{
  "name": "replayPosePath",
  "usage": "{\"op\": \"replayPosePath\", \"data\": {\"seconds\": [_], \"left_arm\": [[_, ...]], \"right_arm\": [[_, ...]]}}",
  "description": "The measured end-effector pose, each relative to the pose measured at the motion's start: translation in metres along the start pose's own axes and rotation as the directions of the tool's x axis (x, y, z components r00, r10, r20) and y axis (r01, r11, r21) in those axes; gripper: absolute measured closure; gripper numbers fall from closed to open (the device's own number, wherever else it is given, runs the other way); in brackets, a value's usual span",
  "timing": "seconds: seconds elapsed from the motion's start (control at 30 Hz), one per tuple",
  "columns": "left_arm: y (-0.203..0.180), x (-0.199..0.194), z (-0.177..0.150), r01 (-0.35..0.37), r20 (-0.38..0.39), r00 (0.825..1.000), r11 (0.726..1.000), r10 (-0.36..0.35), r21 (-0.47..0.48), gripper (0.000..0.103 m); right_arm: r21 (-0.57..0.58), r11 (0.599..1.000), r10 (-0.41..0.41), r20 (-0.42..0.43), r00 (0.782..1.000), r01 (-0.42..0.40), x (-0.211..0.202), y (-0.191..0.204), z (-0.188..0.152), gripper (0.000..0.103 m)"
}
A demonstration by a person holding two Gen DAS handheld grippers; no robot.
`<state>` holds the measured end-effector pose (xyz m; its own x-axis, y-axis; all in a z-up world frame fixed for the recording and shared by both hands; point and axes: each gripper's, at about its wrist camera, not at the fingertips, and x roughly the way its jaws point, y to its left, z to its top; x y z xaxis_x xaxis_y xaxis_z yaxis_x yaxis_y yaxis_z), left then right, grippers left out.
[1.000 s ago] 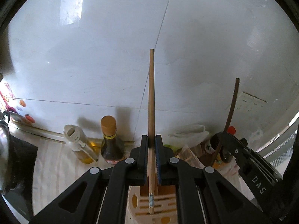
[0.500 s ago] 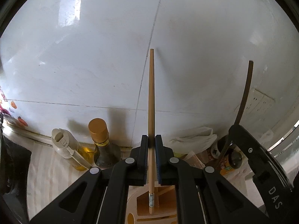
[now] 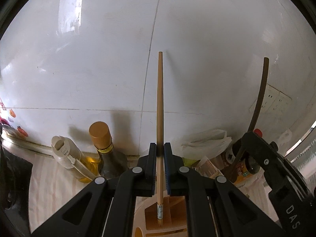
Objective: Organize utensils
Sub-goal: 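Lower the chopsticks into the pink holder and open both grippers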
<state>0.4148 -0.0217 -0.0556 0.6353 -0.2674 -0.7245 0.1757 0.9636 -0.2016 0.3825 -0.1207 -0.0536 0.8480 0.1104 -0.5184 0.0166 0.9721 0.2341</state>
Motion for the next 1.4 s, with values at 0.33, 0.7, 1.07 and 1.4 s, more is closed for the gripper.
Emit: {"op": "replayPosePath", "data": {"seconds": [0.33, 0.7, 1.07, 1.4], "left_arm": [[0.010, -0.004, -0.009, 0.021, -0.021, 1.000, 1.000, -0.021, -0.013, 0.098], [0.012, -0.021, -0.024, -0.099, 0.011, 0.995, 0.995, 0.099, -0.022, 0.098], [0.004, -0.026, -0.035, -0.135, 0.003, 0.991, 0.991, 0.135, -0.012, 0.097], [0.017, -0.074, -0.027, -0.135, 0.073, 0.987, 0.986, 0.142, -0.099, 0.018]], "right_arm": [[-0.008, 1.000, 0.014, -0.018, 1.000, -0.014, -0.007, -0.002, -0.016, 0.097], [0.022, 1.000, 0.002, -0.041, 0.999, -0.001, -0.016, -0.008, -0.033, 0.097], [0.050, 0.999, -0.017, -0.075, 0.997, 0.021, -0.019, -0.012, -0.043, 0.097], [0.122, 0.992, 0.041, -0.072, 0.997, -0.032, -0.044, -0.020, -0.035, 0.058]]}}
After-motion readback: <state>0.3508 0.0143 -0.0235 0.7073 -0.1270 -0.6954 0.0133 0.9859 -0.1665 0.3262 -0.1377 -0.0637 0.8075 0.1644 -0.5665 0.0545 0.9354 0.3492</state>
